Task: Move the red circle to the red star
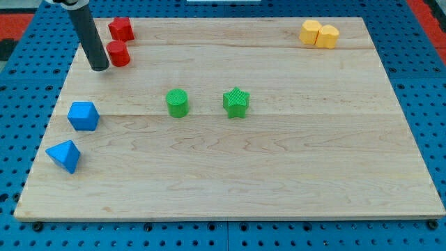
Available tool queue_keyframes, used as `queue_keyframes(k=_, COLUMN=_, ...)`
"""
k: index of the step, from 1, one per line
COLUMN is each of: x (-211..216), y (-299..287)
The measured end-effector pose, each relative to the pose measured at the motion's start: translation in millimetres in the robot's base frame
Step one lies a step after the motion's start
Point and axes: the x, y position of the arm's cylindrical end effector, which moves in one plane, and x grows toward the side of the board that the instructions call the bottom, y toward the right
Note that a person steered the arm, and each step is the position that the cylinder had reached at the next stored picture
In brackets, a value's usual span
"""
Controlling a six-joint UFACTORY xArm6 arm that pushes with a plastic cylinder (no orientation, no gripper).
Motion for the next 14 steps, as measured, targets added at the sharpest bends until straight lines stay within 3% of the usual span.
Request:
queue_keyframes(k=1, x=-26.8, y=10.8)
queue_keyframes(k=3, x=3.5, y=44.3)
queue_keyframes(k=6, x=-55.3, y=31.9)
queue_keyframes(k=12, x=-51.5, y=26.7)
queue_keyframes(k=14, x=-32.5, y=58.1)
